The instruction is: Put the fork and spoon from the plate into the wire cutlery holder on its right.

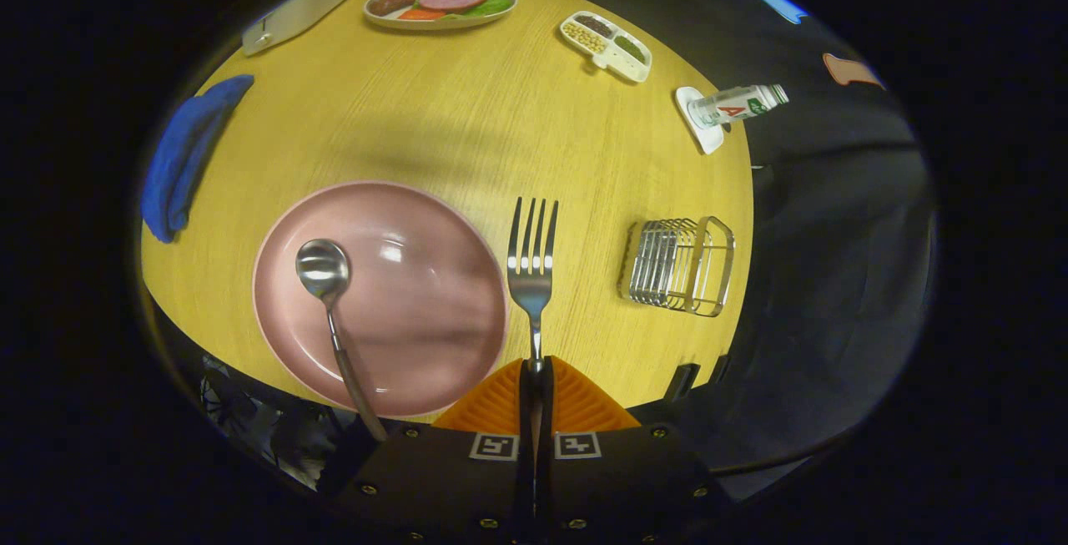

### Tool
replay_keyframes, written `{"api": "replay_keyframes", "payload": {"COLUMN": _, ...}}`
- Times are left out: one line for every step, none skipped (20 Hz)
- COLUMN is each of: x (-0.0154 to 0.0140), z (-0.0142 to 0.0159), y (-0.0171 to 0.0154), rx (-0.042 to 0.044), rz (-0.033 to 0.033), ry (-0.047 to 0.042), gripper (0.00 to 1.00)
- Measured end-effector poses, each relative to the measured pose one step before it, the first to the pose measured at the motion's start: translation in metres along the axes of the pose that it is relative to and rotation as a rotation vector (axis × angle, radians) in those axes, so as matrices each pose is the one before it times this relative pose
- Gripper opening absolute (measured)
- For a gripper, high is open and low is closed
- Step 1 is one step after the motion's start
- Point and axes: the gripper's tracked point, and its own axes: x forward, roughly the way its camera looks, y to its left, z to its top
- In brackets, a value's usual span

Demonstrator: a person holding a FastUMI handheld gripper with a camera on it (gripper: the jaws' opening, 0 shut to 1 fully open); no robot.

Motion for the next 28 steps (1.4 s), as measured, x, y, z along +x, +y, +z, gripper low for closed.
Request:
{"api": "replay_keyframes", "payload": {"x": -0.00101, "z": -0.00122, "y": -0.00910, "rx": 0.01923, "rz": -0.00769, "ry": 0.00789, "gripper": 0.02}}
{"api": "replay_keyframes", "payload": {"x": -0.00091, "z": 0.00000, "y": -0.01065, "rx": 0.02125, "rz": -0.00744, "ry": 0.00879, "gripper": 0.02}}
{"api": "replay_keyframes", "payload": {"x": -0.00065, "z": -0.00128, "y": -0.00935, "rx": 0.02143, "rz": -0.00599, "ry": 0.00977, "gripper": 0.02}}
{"api": "replay_keyframes", "payload": {"x": -0.00029, "z": 0.00005, "y": -0.01116, "rx": 0.01890, "rz": -0.00798, "ry": 0.01038, "gripper": 0.02}}
{"api": "replay_keyframes", "payload": {"x": 0.00147, "z": -0.00052, "y": -0.01183, "rx": 0.01792, "rz": -0.00787, "ry": 0.01174, "gripper": 0.02}}
{"api": "replay_keyframes", "payload": {"x": 0.00044, "z": 0.00094, "y": -0.01232, "rx": 0.01728, "rz": -0.00659, "ry": 0.01127, "gripper": 0.02}}
{"api": "replay_keyframes", "payload": {"x": 0.00214, "z": 0.00012, "y": -0.01038, "rx": 0.01890, "rz": -0.00464, "ry": 0.01080, "gripper": 0.02}}
{"api": "replay_keyframes", "payload": {"x": 0.00120, "z": 0.00011, "y": -0.01001, "rx": 0.01810, "rz": -0.00364, "ry": 0.01247, "gripper": 0.02}}
{"api": "replay_keyframes", "payload": {"x": 0.00237, "z": -0.00075, "y": -0.01049, "rx": 0.01316, "rz": -0.00391, "ry": 0.01438, "gripper": 0.02}}
{"api": "replay_keyframes", "payload": {"x": 0.00294, "z": -0.00049, "y": -0.00949, "rx": 0.01139, "rz": -0.00372, "ry": 0.01607, "gripper": 0.02}}
{"api": "replay_keyframes", "payload": {"x": 0.00326, "z": -0.00089, "y": -0.00758, "rx": 0.01126, "rz": 0.00025, "ry": 0.01565, "gripper": 0.02}}
{"api": "replay_keyframes", "payload": {"x": 0.00477, "z": 0.00035, "y": -0.00691, "rx": 0.01347, "rz": 0.00487, "ry": 0.01323, "gripper": 0.02}}
{"api": "replay_keyframes", "payload": {"x": 0.00471, "z": 0.00120, "y": -0.00482, "rx": 0.01492, "rz": 0.00957, "ry": 0.01177, "gripper": 0.02}}
{"api": "replay_keyframes", "payload": {"x": 0.00487, "z": 0.00093, "y": -0.00514, "rx": 0.01097, "rz": 0.00767, "ry": 0.01167, "gripper": 0.02}}
{"api": "replay_keyframes", "payload": {"x": 0.00476, "z": -0.00014, "y": -0.00454, "rx": 0.00501, "rz": 0.00266, "ry": 0.01406, "gripper": 0.02}}
{"api": "replay_keyframes", "payload": {"x": 0.00400, "z": -0.00035, "y": -0.00389, "rx": -0.00203, "rz": 0.00112, "ry": 0.01547, "gripper": 0.02}}
{"api": "replay_keyframes", "payload": {"x": 0.00530, "z": 0.00006, "y": -0.00299, "rx": -0.00196, "rz": 0.00172, "ry": 0.01641, "gripper": 0.01}}
{"api": "replay_keyframes", "payload": {"x": 0.00401, "z": 0.00138, "y": -0.00257, "rx": -0.00232, "rz": 0.00351, "ry": 0.01528, "gripper": 0.02}}
{"api": "replay_keyframes", "payload": {"x": 0.00371, "z": -0.00171, "y": -0.00235, "rx": 0.00176, "rz": 0.00392, "ry": 0.01590, "gripper": 0.02}}
{"api": "replay_keyframes", "payload": {"x": 0.00282, "z": -0.00142, "y": -0.00178, "rx": 0.00145, "rz": 0.00487, "ry": 0.01971, "gripper": 0.02}}
{"api": "replay_keyframes", "payload": {"x": 0.00296, "z": -0.00113, "y": -0.00178, "rx": -0.00109, "rz": 0.00342, "ry": 0.02268, "gripper": 0.02}}
{"api": "replay_keyframes", "payload": {"x": 0.00169, "z": -0.00005, "y": -0.00236, "rx": -0.00454, "rz": 0.00255, "ry": 0.02089, "gripper": 0.02}}
{"api": "replay_keyframes", "payload": {"x": 0.00193, "z": 0.00164, "y": -0.00142, "rx": -0.00433, "rz": 0.00667, "ry": 0.01554, "gripper": 0.02}}
{"api": "replay_keyframes", "payload": {"x": 0.00099, "z": 0.00116, "y": -0.00024, "rx": -0.00341, "rz": 0.01033, "ry": 0.01616, "gripper": 0.02}}
{"api": "replay_keyframes", "payload": {"x": 0.00124, "z": 0.00272, "y": -0.00067, "rx": -0.00625, "rz": 0.01002, "ry": 0.01737, "gripper": 0.02}}
{"api": "replay_keyframes", "payload": {"x": 0.00119, "z": 0.00271, "y": 0.00012, "rx": -0.01088, "rz": 0.00828, "ry": 0.01596, "gripper": 0.02}}
{"api": "replay_keyframes", "payload": {"x": 0.00188, "z": 0.00085, "y": -0.00116, "rx": -0.01369, "rz": 0.00341, "ry": 0.02136, "gripper": 0.02}}
{"api": "replay_keyframes", "payload": {"x": -0.00019, "z": 0.00130, "y": -0.00139, "rx": -0.02096, "rz": -0.00110, "ry": 0.02297, "gripper": 0.01}}
